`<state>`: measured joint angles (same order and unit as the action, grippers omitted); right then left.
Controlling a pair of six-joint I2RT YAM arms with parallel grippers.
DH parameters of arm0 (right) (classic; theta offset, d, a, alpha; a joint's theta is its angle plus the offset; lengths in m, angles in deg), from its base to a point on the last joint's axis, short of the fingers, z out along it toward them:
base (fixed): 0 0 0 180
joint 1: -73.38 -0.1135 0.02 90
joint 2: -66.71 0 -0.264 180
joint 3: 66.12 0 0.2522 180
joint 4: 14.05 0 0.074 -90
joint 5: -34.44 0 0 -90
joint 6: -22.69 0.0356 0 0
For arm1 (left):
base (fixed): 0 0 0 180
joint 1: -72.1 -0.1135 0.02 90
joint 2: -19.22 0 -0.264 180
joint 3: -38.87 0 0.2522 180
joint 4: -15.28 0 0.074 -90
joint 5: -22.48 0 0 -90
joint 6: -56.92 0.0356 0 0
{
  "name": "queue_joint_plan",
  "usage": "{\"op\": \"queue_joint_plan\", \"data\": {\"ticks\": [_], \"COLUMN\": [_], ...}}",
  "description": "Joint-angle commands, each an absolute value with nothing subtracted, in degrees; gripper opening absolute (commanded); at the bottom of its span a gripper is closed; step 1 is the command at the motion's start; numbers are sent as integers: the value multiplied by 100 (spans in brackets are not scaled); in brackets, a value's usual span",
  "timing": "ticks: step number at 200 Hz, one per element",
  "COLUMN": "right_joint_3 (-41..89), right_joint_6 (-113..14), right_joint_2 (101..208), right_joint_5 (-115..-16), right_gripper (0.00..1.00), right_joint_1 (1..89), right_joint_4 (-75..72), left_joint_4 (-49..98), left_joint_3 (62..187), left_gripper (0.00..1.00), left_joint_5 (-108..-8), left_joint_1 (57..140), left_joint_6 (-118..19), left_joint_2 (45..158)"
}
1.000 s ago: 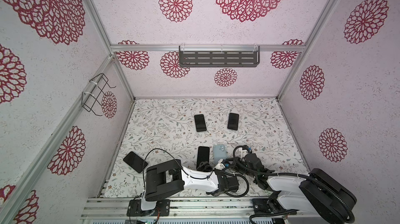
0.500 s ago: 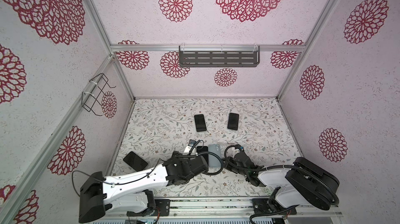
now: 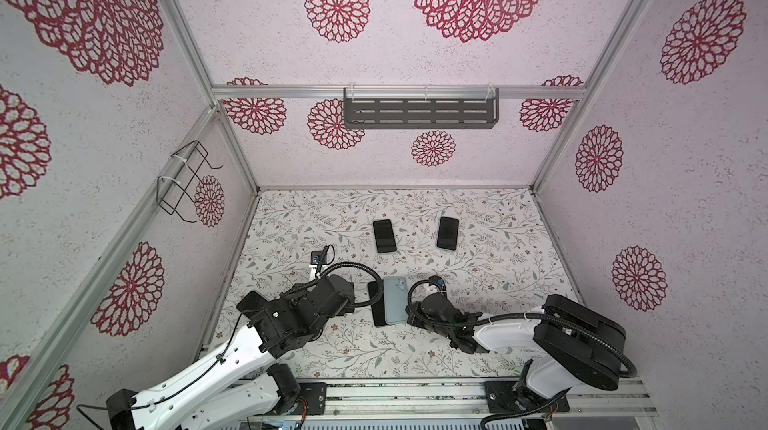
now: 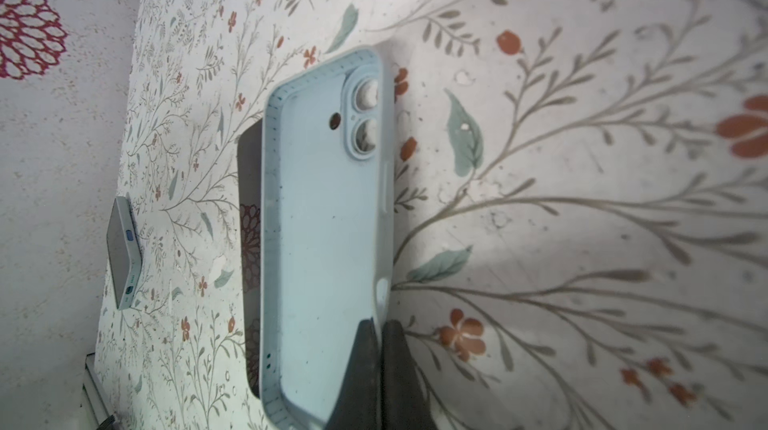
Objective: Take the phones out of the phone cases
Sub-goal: 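Raise the left gripper away while right gripper lowers the case beside the phone, then lay the light blue case flat and open the right gripper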
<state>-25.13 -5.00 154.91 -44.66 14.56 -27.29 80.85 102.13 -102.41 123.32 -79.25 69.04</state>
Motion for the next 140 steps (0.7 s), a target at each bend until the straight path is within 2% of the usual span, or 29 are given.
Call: {"op": "queue_joint_plan", "data": {"ticks": [1, 48, 78, 103, 140], "right_joint_3": [-2418, -2511, -2393, -2306, -2236], "right_joint_6": [-894, -1517, -2182, -2415, -1972], "right_joint_2": [15171, 14523, 14576, 14788, 15334], "right_joint_5": [-3950, -3594, -3706, -3944, -4246], "right_gripper": [0, 0, 0, 0, 0], "right_joint_1": [1428, 1663, 1951, 1966, 1715], "right_joint_4": [-1934, -1040, -816, -1141, -1790], "left_joint_4": [8199, 8116, 8048, 8065, 8057], "left_joint_3": [10356, 10544, 10634, 10734, 10789], "left_gripper": [97, 97, 97, 97, 97], "left_joint_5": [-10119, -10102, -10077, -10074, -10118], "left_joint_1": [12290, 12289, 12281, 12281, 12281], "left_joint_6": [-7960, -7829, -7755, -7738, -7755], "left_joint_2": [6865, 7045, 7171, 7260, 7187]}}
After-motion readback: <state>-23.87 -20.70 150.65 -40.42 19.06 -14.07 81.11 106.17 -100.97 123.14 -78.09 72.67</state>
